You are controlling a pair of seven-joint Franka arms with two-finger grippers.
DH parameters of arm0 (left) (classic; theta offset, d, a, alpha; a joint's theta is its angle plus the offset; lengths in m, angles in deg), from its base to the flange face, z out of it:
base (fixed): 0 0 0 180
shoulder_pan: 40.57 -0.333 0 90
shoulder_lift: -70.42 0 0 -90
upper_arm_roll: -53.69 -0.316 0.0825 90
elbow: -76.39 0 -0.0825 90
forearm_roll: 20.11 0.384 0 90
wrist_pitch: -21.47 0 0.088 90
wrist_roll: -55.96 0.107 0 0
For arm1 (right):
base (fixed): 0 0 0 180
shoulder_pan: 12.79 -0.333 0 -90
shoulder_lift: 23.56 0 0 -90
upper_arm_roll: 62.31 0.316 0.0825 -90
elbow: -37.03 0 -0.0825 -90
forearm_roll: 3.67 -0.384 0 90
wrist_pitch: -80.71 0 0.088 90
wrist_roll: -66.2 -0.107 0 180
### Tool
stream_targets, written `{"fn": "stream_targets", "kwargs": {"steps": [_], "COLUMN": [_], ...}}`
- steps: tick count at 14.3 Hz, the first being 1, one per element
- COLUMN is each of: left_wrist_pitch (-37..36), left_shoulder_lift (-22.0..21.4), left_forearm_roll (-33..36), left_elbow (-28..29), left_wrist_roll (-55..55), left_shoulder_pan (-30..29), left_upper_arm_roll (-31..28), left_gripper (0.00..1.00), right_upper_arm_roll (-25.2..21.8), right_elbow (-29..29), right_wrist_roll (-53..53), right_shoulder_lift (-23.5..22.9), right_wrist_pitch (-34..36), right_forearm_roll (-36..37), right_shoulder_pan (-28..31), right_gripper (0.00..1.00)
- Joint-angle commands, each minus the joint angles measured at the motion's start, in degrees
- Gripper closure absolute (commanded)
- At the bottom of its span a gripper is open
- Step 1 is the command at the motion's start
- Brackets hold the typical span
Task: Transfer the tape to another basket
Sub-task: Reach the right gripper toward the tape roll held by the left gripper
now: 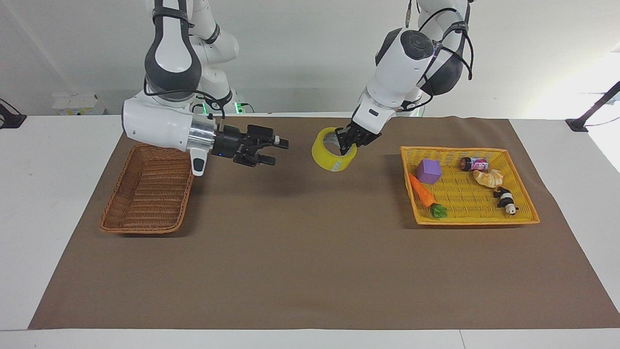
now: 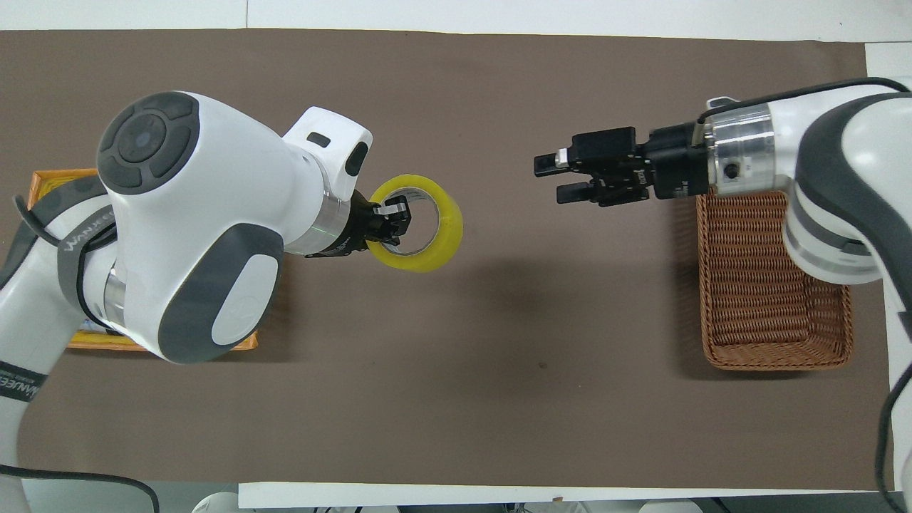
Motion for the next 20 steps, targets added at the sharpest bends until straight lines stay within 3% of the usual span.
{"fn": "stream_targets", "kwargs": {"steps": [1, 9, 20], "left_wrist_pitch": [-1.3, -1.9, -1.7], "left_shoulder_lift": [0.2, 0.2, 0.3], "left_forearm_roll": [0.5, 0.9, 0.9], "left_elbow": [-1.2, -1.4, -1.4], "left_wrist_roll": [-0.3, -0.9, -1.0], "left_shoulder_pan": [0.6, 0.6, 0.6], "left_upper_arm_roll": [-0.3, -0.3, -0.3], "left_gripper": [1.00, 1.00, 1.00], "right_upper_arm_roll": [-0.1, -0.1, -0.1], "right_elbow": [0.6, 5.0, 5.7], "right_wrist_roll": [-0.1, 9.0, 9.1], "right_shoulder_lift": [-0.3, 1.1, 1.5], "right_wrist_pitch": [-3.2, -3.5, -5.2], "right_forearm_roll": [-4.0, -4.3, -4.5], "right_shoulder_pan": [-2.7, -5.8, -8.1], "right_gripper": [0.00, 0.00, 0.00]}}
